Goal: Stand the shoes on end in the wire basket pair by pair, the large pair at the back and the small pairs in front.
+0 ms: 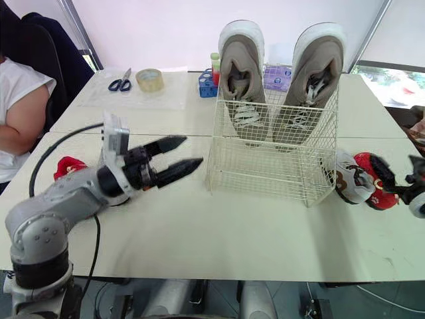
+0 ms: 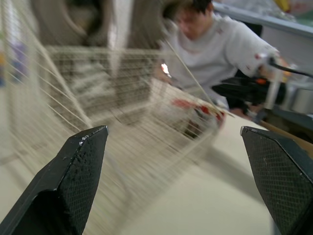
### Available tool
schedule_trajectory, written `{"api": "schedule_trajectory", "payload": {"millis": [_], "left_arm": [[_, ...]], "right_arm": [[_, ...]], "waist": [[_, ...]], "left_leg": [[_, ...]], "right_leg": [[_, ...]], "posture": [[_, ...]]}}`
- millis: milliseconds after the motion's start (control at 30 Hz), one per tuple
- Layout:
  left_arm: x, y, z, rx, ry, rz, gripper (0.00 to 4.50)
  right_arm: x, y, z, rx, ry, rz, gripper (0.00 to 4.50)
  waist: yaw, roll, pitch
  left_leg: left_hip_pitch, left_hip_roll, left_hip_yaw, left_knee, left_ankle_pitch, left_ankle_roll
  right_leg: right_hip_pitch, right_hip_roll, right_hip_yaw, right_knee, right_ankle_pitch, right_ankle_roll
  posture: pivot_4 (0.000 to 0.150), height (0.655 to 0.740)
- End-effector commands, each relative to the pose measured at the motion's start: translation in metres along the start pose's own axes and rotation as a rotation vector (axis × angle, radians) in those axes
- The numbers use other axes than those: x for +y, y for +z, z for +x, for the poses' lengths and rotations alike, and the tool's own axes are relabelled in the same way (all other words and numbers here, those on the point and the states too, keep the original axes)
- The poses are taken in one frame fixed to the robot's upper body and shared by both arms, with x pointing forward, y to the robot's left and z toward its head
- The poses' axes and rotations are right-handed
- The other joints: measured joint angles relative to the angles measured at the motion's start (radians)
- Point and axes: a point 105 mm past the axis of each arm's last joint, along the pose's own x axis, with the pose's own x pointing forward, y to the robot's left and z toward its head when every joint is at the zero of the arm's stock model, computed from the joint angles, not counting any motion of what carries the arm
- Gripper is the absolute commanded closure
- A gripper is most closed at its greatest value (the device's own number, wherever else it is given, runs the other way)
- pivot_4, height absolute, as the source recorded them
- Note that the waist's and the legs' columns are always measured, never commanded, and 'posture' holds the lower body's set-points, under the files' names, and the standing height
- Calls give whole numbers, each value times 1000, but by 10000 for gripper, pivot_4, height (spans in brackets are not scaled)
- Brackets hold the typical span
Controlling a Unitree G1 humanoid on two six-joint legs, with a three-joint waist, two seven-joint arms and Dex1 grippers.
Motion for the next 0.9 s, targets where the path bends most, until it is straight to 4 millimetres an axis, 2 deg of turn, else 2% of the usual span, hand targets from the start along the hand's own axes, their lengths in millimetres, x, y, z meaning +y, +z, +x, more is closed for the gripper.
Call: {"api": "schedule_trajectory", "payload": {"millis": [33, 200, 533, 900], "left_arm": [[-20, -3, -1, 23, -54, 9, 537], [-28, -18, 0, 78, -64, -6, 537], [-22, -17, 8, 66, -61, 13, 537], [-15, -15, 12, 57, -31, 47, 537]], "right_arm": [[5, -9, -1, 21, 23, -26, 0], [1, -32, -2, 85, 45, -62, 0], [1, -53, 2, 107, 16, -83, 0], [-2, -83, 35, 140, 3, -50, 0]], "waist": [[1, 1, 0], [-1, 2, -1], [-1, 4, -2], [-1, 4, -2]], "left_leg": [[0, 0, 0, 0, 0, 0], [0, 0, 0, 0, 0, 0], [-1, 0, 0, -3, 0, 0], [1, 0, 4, -12, 0, 0]], "right_leg": [[0, 0, 0, 0, 0, 0], [0, 0, 0, -1, 0, 0], [-1, 0, 1, -3, 0, 0], [-2, -1, 0, -11, 0, -1]], "posture": [[1500, 7400], [1500, 7400], [1500, 7400], [1500, 7400]]}}
